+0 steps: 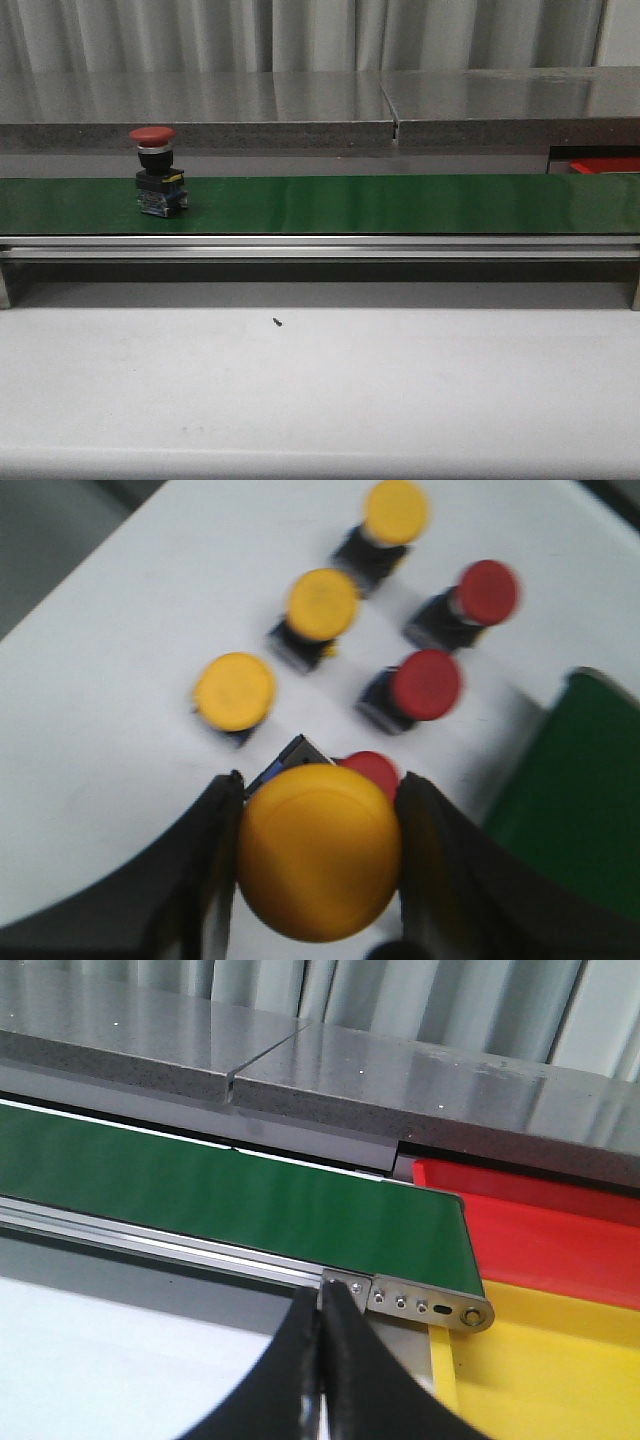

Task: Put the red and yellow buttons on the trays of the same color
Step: 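Grasp a yellow-capped button with the left gripper, then place the yellow-capped button on the belt and release it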

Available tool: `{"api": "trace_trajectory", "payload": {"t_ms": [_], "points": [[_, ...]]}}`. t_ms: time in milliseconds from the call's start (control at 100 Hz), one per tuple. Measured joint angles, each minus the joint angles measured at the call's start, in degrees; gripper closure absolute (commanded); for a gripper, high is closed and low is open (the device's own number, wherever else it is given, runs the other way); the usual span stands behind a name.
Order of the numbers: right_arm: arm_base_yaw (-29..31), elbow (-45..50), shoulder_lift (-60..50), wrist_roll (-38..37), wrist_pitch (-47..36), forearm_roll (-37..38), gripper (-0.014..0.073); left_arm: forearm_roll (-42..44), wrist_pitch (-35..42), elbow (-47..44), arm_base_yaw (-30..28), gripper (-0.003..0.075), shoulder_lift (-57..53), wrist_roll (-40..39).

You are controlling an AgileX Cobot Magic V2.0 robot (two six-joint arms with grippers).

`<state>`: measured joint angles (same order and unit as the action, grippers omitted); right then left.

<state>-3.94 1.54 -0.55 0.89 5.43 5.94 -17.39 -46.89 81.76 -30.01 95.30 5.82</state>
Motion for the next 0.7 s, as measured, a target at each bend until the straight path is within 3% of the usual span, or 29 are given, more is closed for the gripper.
{"api": "trace_trajectory", "payload": {"t_ms": [360, 700], "points": [[0.00, 0.00, 0.00, 0.00, 0.00, 0.00, 0.0662, -0.88, -4.34, 4.86, 15.57, 0.0739, 1.48, 2.49], [0.00, 0.00, 0.00, 0.00, 0.00, 0.00, 0.0662, -0.33, -3.10, 4.87, 19.76, 0.0717, 9.88, 2.49]]}}
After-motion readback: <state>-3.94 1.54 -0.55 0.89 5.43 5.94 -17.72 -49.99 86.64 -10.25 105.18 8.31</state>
